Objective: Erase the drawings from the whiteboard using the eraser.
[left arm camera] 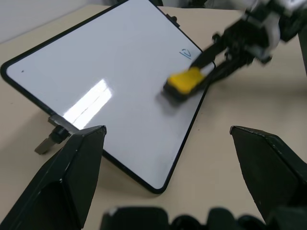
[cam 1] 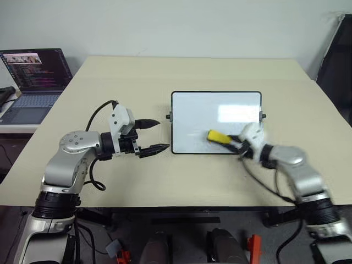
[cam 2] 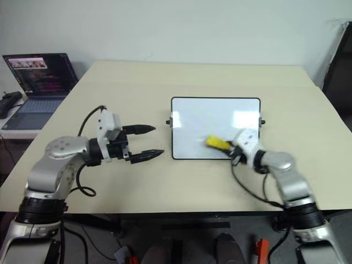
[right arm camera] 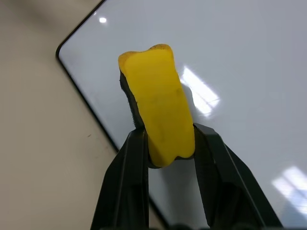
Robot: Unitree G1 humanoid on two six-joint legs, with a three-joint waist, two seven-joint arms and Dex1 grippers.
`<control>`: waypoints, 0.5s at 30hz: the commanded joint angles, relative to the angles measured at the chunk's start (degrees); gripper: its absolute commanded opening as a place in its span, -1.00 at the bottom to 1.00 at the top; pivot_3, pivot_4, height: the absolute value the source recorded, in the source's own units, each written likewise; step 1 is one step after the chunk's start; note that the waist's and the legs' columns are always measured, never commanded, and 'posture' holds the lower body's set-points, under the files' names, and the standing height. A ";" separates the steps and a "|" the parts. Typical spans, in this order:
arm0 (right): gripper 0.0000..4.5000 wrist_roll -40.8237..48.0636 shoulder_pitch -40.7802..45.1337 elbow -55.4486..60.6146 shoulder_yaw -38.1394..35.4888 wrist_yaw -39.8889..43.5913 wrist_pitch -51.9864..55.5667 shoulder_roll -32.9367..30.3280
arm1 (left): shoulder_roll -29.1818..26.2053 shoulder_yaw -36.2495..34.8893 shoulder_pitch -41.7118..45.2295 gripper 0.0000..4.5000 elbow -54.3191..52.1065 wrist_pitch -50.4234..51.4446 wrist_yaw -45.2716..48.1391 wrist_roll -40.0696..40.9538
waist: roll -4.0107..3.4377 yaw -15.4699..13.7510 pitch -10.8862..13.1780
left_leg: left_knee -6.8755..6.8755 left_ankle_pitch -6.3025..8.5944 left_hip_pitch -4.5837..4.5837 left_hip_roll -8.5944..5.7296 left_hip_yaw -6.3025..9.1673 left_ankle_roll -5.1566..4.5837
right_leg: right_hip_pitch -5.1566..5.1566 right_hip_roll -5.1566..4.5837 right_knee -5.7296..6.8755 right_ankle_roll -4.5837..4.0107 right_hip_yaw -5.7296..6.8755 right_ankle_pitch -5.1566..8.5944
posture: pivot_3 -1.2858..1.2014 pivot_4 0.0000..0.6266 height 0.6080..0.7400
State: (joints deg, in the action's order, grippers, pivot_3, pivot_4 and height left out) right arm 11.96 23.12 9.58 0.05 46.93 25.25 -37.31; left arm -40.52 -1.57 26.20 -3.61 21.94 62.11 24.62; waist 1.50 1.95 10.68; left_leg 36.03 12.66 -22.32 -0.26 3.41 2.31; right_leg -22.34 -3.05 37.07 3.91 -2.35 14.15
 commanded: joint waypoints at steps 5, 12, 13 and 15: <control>-0.57 7.79 -7.66 3.83 -18.38 15.09 6.01 -23.88 | -0.77 -0.54 2.41 1.00 0.97 -1.36 0.85 -0.35 | -0.02 -0.92 0.02 | 0.02 0.21 -0.35 -0.08 0.13 -0.05 | -0.11 -0.09 -0.21 -0.10 0.20 0.03 | 0.03 -0.52 1.00; -0.57 -0.42 -20.36 -8.50 -25.11 19.57 -4.50 -34.49 | -2.96 -1.53 3.50 1.00 3.61 -2.38 2.33 -1.06 | -0.03 -0.03 0.02 | 0.03 0.23 -0.40 -0.04 -0.13 -0.06 | -0.31 -0.08 -0.13 -0.10 0.00 0.09 | 0.03 -0.52 1.00; -0.57 -0.16 -20.50 -8.56 -25.48 19.76 -4.75 -34.43 | -3.05 -1.53 3.71 1.00 3.45 -2.18 2.32 -0.96 | -0.05 0.11 0.03 | 0.04 0.23 -0.38 -0.03 -0.16 -0.06 | -0.31 -0.07 -0.12 -0.08 -0.03 0.10 | 0.03 -0.52 1.00; -0.57 0.87 -20.10 -8.01 -25.66 20.13 -4.85 -34.15 | -3.14 -1.58 4.02 1.00 2.97 -1.61 2.31 -0.76 | -0.06 0.33 0.03 | 0.04 0.23 -0.32 -0.02 -0.25 -0.06 | -0.31 -0.07 -0.07 0.09 -0.10 0.18 | 0.03 -0.52 1.00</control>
State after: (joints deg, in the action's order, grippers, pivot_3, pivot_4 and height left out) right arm 12.17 2.12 0.14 -22.81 66.50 21.71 -70.40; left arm -42.61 -1.83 29.03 0.62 20.80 64.36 23.62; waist 1.44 2.28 10.71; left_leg 36.08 12.88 -22.62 -0.28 3.17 2.26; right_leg -22.65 -3.11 37.03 4.09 -2.46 14.38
